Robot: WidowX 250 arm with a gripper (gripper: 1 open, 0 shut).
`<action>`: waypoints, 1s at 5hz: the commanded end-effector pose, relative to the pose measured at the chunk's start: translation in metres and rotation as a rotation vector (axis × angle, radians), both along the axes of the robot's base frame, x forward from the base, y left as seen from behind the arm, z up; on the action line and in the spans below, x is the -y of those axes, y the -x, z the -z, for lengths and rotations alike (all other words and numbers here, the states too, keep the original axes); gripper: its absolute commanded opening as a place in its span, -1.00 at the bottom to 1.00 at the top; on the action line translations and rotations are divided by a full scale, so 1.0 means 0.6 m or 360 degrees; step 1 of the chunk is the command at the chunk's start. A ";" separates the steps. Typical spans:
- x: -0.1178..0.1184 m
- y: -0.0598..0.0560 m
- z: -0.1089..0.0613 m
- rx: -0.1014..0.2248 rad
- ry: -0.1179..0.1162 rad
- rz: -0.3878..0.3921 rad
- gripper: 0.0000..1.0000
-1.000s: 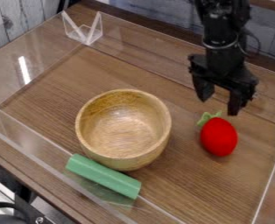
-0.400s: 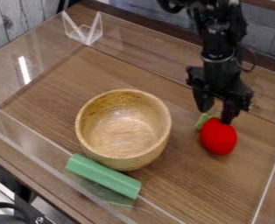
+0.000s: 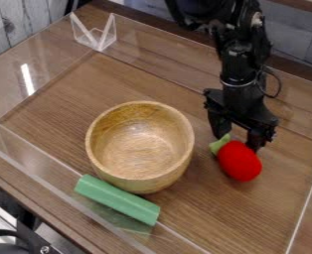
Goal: Move the red fruit to the left
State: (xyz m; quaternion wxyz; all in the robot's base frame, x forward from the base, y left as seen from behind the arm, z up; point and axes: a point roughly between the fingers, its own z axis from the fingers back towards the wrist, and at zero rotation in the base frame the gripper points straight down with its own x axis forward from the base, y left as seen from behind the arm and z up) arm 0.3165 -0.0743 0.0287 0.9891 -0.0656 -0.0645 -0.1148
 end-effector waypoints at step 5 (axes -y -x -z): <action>0.050 -0.043 -0.026 0.0083 -0.0010 0.0206 1.00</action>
